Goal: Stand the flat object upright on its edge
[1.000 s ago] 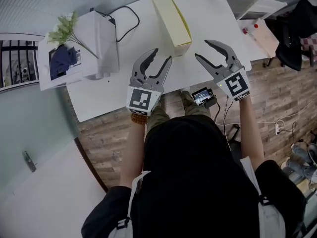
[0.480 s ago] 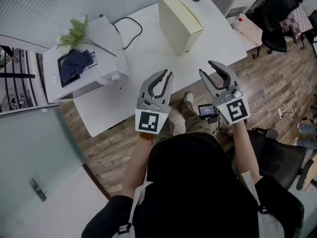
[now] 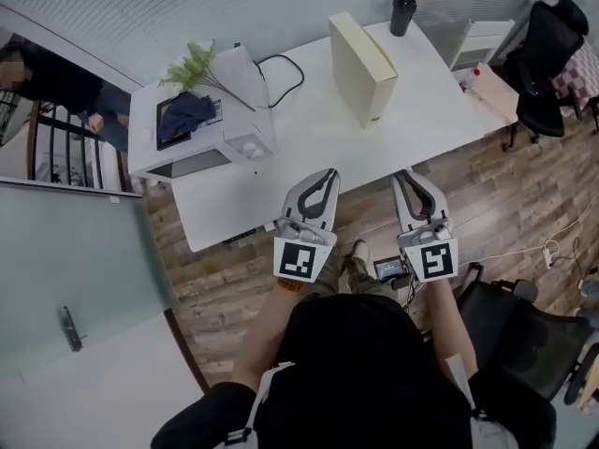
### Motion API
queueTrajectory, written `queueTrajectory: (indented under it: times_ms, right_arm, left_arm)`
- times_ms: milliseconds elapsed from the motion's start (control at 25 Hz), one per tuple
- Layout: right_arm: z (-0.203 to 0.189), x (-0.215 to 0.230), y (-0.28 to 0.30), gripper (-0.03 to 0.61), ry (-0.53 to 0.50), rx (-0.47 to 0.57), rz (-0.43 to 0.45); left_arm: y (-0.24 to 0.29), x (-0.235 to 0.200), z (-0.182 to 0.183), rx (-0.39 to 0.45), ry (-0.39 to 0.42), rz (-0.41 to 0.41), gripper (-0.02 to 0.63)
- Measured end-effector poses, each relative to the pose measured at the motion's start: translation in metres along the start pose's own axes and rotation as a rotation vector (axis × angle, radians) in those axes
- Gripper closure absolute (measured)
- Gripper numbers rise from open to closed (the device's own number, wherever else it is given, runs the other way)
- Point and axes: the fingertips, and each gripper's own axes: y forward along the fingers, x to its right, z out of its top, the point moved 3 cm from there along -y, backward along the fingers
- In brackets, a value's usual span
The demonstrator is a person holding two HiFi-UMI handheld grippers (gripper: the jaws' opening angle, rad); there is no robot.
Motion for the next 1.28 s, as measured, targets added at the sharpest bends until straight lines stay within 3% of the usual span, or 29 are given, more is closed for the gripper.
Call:
queueTrajectory:
  times_ms: [240, 360, 480, 640, 760, 920, 1080, 1280]
  right_arm:
    - [-0.008, -0.035, -0.014, 0.545, -0.018, -0.018, 0.02]
    - [-0.004, -0.045, -0.021, 0.548, -0.01, -0.032, -0.038]
    - [-0.005, -0.057, -0.027, 0.549, 0.012, -0.055, -0.102]
    - [-0.009, -0.075, -0.03, 0.551, 0.007, -0.069, -0.102]
    - [-0.009, -0.078, -0.03, 0.554, 0.002, -0.072, -0.107]
    - [-0.009, -0.077, -0.027, 0.557, -0.005, -0.074, -0.112]
    - [-0.009, -0.073, -0.024, 0.56, -0.011, -0.072, -0.115]
    - [-0.01, -0.068, -0.021, 0.566, -0.024, -0.078, -0.117]
  left_arm:
    - [-0.032, 0.013, -0.016, -0.022, -0.022, 0.056, 0.601]
    - [-0.043, 0.016, -0.021, -0.017, -0.015, 0.053, 0.603]
    - [-0.054, 0.014, -0.027, -0.021, -0.061, 0.061, 0.605]
    - [-0.059, 0.008, -0.027, -0.018, -0.028, 0.033, 0.606]
    - [-0.059, 0.006, -0.023, -0.01, 0.004, 0.018, 0.606]
    - [-0.061, 0.001, -0.026, -0.011, -0.037, 0.033, 0.606]
    - [-0.06, -0.001, -0.029, -0.043, -0.008, 0.025, 0.606]
    - [-0.054, -0.004, -0.028, -0.009, -0.047, 0.041, 0.606]
